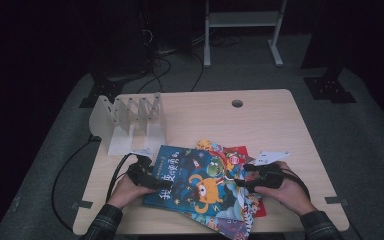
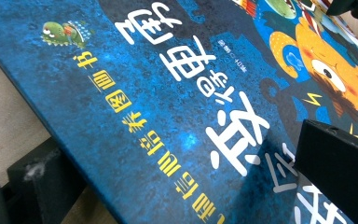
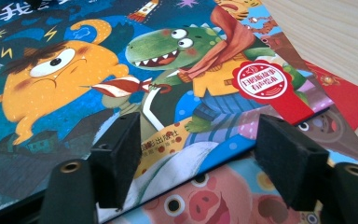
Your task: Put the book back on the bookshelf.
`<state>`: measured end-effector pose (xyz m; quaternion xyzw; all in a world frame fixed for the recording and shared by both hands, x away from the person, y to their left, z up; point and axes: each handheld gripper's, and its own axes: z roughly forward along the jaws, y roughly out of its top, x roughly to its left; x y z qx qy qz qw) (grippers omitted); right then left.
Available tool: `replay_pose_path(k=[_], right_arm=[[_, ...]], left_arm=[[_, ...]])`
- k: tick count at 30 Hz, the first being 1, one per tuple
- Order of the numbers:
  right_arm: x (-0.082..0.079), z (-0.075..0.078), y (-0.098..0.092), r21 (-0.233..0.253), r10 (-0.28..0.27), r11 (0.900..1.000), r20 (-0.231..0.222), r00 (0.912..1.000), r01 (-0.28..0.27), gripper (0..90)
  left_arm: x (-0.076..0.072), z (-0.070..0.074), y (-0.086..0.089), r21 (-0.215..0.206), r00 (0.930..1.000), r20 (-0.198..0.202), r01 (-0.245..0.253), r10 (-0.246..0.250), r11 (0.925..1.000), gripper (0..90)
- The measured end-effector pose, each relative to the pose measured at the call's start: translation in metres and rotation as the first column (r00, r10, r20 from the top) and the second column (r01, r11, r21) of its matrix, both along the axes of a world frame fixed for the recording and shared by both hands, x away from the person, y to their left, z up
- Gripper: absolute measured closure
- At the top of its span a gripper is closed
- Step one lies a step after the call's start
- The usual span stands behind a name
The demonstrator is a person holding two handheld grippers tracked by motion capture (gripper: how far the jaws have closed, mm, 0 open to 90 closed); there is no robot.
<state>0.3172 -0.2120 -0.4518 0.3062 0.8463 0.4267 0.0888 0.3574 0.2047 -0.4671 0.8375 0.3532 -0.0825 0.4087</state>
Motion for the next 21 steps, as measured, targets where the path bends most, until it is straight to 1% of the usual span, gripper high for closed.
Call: replay_pose_path(k=[2, 5, 7, 16, 18, 21], right_arm=[[0.0, -0.0009, 0.001, 0.004, -0.002, 1.0, -0.001, 1.0, 0.002, 26.3], [0.0003, -0.0015, 0.0014, 0.006, 0.003, 1.0, 0.002, 1.0, -0.003, 24.6], [0.0009, -0.0022, 0.0015, 0.009, 0.002, 1.0, 0.0, 1.0, -0.002, 23.3], [0.0015, -0.0035, 0.0007, 0.017, -0.008, 1.0, -0.014, 0.9999, 0.008, 22.4], [0.0015, -0.0041, 0.0011, 0.022, -0.015, 1.0, -0.027, 0.9995, 0.016, 21.0], [0.0014, -0.0043, 0.0015, 0.021, -0.016, 1.0, -0.027, 0.9995, 0.017, 20.6]], left_arm=[[0.0, -0.0002, -0.0005, -0.001, 1.0, -0.003, -0.001, 0.001, 1.0, 0.0], [0.0005, 0.0003, -0.0018, 0.008, 0.9998, -0.019, -0.006, 0.006, 1.0, 0.0], [0.0006, 0.0002, -0.0021, 0.006, 0.9998, -0.021, -0.006, 0.006, 1.0, 0.0], [0.0011, 0.0031, -0.0034, 0.019, 0.9998, -0.02, -0.006, 0.006, 0.9998, 0.0], [0.0014, 0.0033, -0.0031, 0.011, 0.9997, -0.025, -0.008, 0.009, 0.9999, 0.0], [0.0024, 0.0041, -0.0014, -0.01, 0.9993, -0.036, -0.01, 0.01, 0.9999, 0.0]])
